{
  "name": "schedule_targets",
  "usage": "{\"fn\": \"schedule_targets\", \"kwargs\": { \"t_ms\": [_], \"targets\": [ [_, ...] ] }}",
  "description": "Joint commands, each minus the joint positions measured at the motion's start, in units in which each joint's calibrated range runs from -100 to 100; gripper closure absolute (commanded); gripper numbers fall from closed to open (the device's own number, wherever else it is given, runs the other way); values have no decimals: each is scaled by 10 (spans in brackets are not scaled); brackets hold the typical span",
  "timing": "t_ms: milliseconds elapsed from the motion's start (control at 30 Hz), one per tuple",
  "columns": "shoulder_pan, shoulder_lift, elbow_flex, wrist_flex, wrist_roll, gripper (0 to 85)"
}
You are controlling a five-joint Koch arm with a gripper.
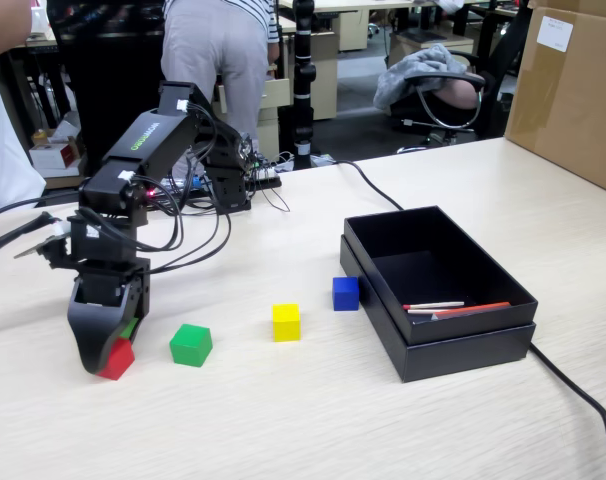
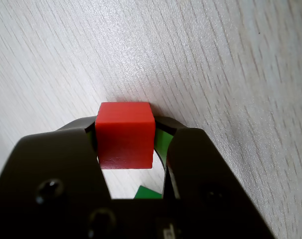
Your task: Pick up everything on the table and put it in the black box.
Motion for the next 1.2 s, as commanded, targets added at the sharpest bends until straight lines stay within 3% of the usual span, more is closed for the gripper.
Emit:
{"fn": "schedule_targets", "kwargs": {
  "t_ms": [0, 167, 433, 533, 667, 900, 1167],
  "targets": [
    [0, -16, 32, -11, 0, 716],
    [0, -104, 12, -39, 1, 714],
    [41, -464, -82, -76, 7, 714],
    [82, -597, -126, -85, 16, 714],
    [180, -732, -214, -90, 32, 714],
    [288, -681, -225, -90, 68, 713],
    [326, -468, -129, -90, 94, 713]
  ]
}}
